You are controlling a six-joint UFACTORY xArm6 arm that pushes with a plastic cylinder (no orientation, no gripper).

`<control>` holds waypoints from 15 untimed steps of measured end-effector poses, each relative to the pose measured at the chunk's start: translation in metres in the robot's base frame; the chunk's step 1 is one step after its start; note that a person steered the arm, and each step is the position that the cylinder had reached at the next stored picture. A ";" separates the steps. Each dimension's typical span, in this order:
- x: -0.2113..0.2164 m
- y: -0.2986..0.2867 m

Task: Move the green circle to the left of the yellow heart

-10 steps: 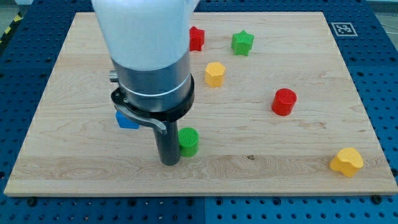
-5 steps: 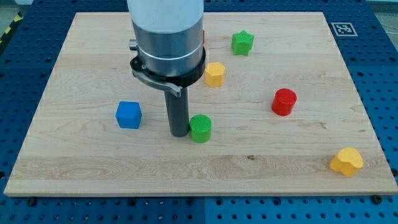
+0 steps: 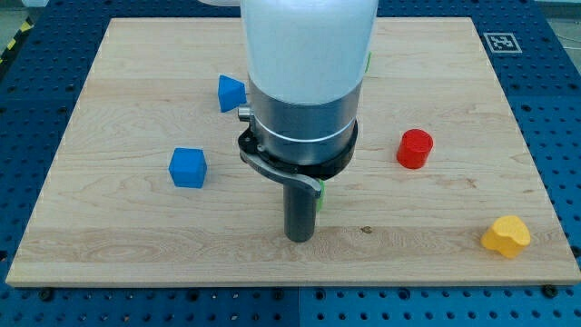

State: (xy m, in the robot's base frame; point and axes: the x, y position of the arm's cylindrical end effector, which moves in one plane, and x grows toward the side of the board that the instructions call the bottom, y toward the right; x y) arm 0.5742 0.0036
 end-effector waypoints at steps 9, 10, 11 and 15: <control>-0.121 0.024; -0.108 0.044; -0.097 0.058; -0.053 0.089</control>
State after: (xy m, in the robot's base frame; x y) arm 0.5215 0.0927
